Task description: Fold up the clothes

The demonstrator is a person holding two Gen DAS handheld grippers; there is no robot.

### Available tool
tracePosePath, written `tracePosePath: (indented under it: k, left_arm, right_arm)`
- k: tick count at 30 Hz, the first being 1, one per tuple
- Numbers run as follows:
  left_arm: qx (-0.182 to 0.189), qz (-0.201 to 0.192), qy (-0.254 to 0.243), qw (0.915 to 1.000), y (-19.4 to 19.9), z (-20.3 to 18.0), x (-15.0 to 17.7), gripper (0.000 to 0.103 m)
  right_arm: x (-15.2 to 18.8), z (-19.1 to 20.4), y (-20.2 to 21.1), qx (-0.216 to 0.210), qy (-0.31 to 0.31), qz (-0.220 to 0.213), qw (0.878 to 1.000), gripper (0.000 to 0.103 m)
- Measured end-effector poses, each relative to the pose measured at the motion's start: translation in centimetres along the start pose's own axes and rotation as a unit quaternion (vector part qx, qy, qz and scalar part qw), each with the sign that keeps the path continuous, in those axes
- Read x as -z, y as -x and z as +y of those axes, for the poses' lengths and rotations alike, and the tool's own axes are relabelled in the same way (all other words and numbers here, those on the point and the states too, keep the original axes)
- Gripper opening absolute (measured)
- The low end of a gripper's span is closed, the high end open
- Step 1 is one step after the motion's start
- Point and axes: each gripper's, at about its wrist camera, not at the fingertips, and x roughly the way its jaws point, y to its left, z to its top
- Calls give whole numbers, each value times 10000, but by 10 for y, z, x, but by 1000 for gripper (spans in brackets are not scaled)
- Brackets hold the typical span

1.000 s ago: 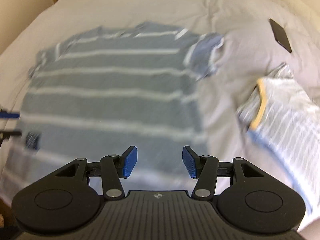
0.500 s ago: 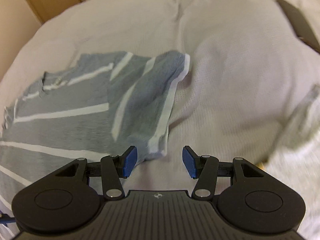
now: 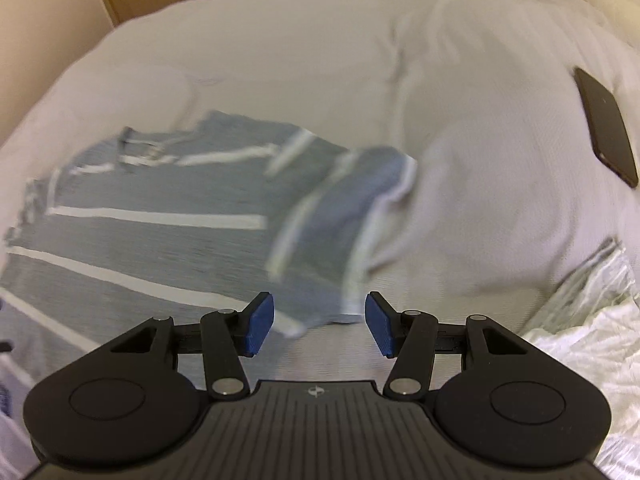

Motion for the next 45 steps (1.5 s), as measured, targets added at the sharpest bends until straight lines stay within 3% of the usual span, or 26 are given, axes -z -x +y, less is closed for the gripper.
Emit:
tracePosePath:
  k: [6,12,15,18,20,22,23,26,28,29,31,34,36,39,45]
  left_arm:
    - [-270,-71,-609,9978,-7,89,54,40]
    - [-323,-632,-1679,9832,-40,184,104,40]
    - [-321,-979,-2508,9625,-59,212,119,40]
    - [-269,-1282,-3279,9356,-80,233,131,39]
    - [-247,-1398,-3749,9161,-96,238,138,38]
    - [-201,-1353,-4035,9047,-114,243,143,38]
    - [-135,-1331,-3945,9091,-120,248,142,37]
    - [134,-1310,-3189,9386,-128,270,133,37]
    - [182,-1317,-2817,9502,-133,282,127,37]
    - [243,-1315,-2734,9526,-136,286,125,37]
    - [305,-1362,-2887,9472,-141,287,124,37]
    - [459,-1378,-3058,9410,-146,289,122,32]
    - [559,-1305,-2898,9465,-149,293,118,16]
    - [664,-1216,-2636,9546,-154,300,111,0]
    - [840,-1075,-1377,9810,-158,339,95,0]
  right_arm:
    - [-6,81,19,-270,681,-231,9970,54]
    - [5,198,22,-256,1149,-349,9924,54]
    - [10,264,8,-90,1249,-262,9918,54]
    - [14,332,-18,-135,1299,-23,9914,51]
    - [18,378,-37,-248,1735,139,9844,43]
    - [19,421,-52,-275,2279,140,9732,43]
    - [19,436,-60,-274,2453,143,9690,43]
    - [11,469,-82,-287,2665,204,9632,43]
    - [5,480,-90,-275,2667,220,9631,43]
    - [2,482,-93,-257,2639,209,9640,43]
    - [-2,488,-100,-174,2678,186,9632,43]
    - [-4,503,-115,-12,3041,184,9525,43]
    - [-1,512,-124,98,3367,168,9414,43]
    - [5,522,-140,267,3707,146,9283,43]
    - [4,535,-157,483,3958,-33,9171,43]
